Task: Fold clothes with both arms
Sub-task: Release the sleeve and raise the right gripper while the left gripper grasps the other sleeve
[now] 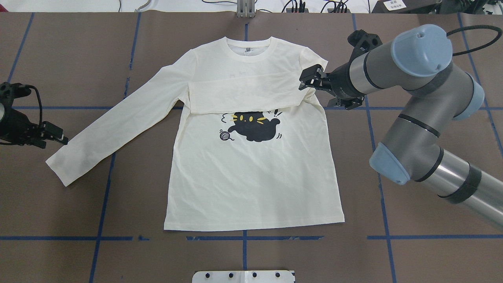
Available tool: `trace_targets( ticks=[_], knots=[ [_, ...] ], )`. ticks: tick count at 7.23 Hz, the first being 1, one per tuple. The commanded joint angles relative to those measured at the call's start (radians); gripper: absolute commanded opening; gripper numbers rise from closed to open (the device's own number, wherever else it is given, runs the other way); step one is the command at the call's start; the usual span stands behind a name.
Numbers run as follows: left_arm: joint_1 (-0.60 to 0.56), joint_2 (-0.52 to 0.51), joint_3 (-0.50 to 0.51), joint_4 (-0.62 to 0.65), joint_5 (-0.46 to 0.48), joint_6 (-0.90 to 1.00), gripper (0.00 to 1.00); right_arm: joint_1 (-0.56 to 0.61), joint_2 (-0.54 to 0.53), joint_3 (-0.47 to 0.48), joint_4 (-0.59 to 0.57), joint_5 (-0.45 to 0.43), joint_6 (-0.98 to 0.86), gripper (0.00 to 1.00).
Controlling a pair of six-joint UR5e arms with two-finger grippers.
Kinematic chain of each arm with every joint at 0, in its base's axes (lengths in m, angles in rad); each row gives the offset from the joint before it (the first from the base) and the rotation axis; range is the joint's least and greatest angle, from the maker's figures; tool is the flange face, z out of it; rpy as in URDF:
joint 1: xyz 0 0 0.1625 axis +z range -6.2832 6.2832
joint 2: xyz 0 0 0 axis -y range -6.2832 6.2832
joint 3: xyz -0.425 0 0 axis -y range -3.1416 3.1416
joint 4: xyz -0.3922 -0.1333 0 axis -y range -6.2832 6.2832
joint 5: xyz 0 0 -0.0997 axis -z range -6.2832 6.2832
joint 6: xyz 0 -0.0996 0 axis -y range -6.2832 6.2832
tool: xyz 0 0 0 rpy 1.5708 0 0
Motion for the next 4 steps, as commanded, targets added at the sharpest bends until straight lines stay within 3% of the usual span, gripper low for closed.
trace_targets(
  ticks=[1,4],
  knots=[
    [0.012,0.040,-0.009,0.000,0.001,0.001,0.79,-0.008,-0.002,0.002,0.000,-0.008,0.000,0.99],
    [0.046,0.059,-0.009,-0.001,-0.001,0.001,0.75,-0.009,-0.003,0.002,0.000,-0.010,0.000,0.99]
  ],
)
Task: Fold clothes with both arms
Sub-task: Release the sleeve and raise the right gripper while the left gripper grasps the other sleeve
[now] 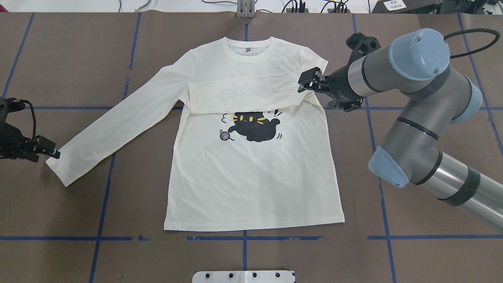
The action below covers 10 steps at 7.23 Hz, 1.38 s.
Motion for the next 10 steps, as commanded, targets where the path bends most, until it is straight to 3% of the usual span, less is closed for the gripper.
trace_targets(
  ticks=[1,2,3,7,8,9,10],
  knots=[
    [0.022,0.004,0.000,0.000,-0.001,0.000,0.69,0.002,-0.003,0.002,0.000,0.000,-0.001,0.99],
    [0.022,0.004,0.000,0.000,0.000,0.002,0.50,0.002,-0.003,0.002,0.000,0.000,-0.001,0.99],
    [0.022,0.004,0.000,0.000,-0.001,0.009,0.00,0.002,-0.003,0.002,0.000,0.000,-0.001,0.99],
    [0.017,0.005,-0.055,0.006,-0.009,0.009,0.00,0.000,-0.001,0.002,0.000,0.000,0.001,0.99],
    [0.017,0.005,-0.081,0.007,-0.071,0.009,0.00,0.002,-0.001,0.002,0.000,0.000,0.001,0.99],
    [0.019,-0.016,-0.121,0.009,-0.124,-0.015,0.00,0.002,-0.001,0.000,0.000,0.000,-0.001,0.99],
    [0.020,-0.130,-0.112,0.011,-0.136,-0.119,0.00,0.006,-0.003,-0.001,0.000,0.003,-0.001,0.99]
  ],
)
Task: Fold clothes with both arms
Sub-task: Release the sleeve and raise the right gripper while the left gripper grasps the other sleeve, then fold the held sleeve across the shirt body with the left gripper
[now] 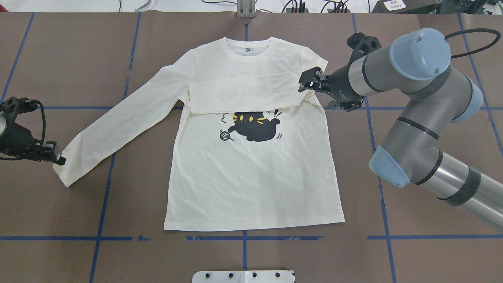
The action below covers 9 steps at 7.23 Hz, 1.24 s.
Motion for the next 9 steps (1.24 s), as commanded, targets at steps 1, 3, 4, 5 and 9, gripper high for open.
trace_targets(
  ticks=[1,3,4,5,9],
  knots=[
    [0.003,-0.245,0.037,0.017,-0.029,-0.211,0.00,0.013,-0.016,0.001,0.000,0.010,-0.001,0.99],
    [0.012,-0.555,0.211,0.031,-0.023,-0.413,0.00,0.055,-0.096,0.047,0.000,0.015,-0.014,1.00],
    [0.024,-0.706,0.306,0.025,0.042,-0.496,0.00,0.077,-0.146,0.064,0.003,0.021,-0.064,1.00],
    [0.064,-0.824,0.372,0.014,0.137,-0.558,0.00,0.100,-0.199,0.081,0.008,0.021,-0.098,1.00],
    [0.303,-1.207,0.707,-0.099,0.533,-0.652,0.00,0.209,-0.331,0.099,0.014,0.021,-0.258,1.00]
  ],
)
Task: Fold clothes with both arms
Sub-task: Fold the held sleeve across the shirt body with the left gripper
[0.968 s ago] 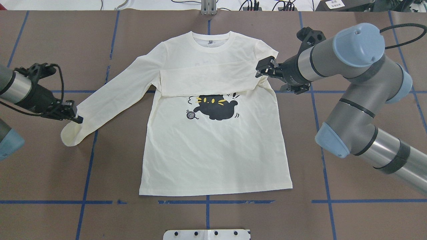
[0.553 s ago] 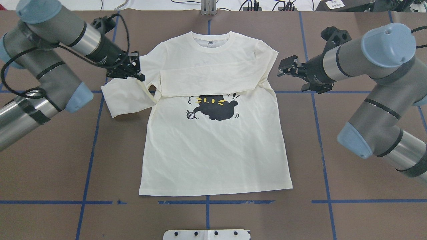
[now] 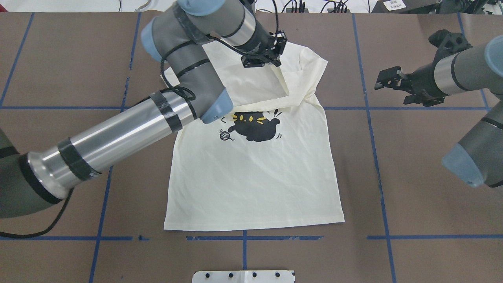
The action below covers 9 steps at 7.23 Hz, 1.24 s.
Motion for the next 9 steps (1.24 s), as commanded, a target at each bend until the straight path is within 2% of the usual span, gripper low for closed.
trace_targets(
  ticks=[1,3,4,5,6,7,8,9],
  knots=[
    [0.110,-0.090,0.113,-0.083,0.194,-0.011,0.00,0.043,-0.048,0.006,0.001,-0.001,-0.060,1.00],
    [0.120,-0.103,0.182,-0.187,0.234,-0.006,0.75,0.041,-0.058,0.006,0.001,-0.007,-0.060,1.00],
    [0.120,-0.106,0.163,-0.185,0.236,-0.014,0.82,0.038,-0.055,0.005,0.001,-0.013,-0.058,1.00],
    [0.117,-0.091,0.073,-0.162,0.227,-0.032,0.96,0.031,-0.042,0.006,0.001,-0.017,-0.042,1.00],
    [0.118,0.038,-0.174,-0.007,0.184,-0.058,0.96,-0.018,-0.024,0.019,0.000,-0.024,0.009,1.00],
    [0.117,0.202,-0.416,0.101,0.147,-0.051,0.96,-0.116,-0.009,0.038,0.000,-0.097,0.166,1.00],
    [0.112,0.386,-0.616,0.110,0.145,-0.043,0.93,-0.241,-0.010,0.074,-0.009,-0.208,0.269,1.00],
    [0.105,0.505,-0.711,0.113,0.148,0.036,0.93,-0.338,-0.010,0.101,-0.013,-0.261,0.366,1.00]
  ],
)
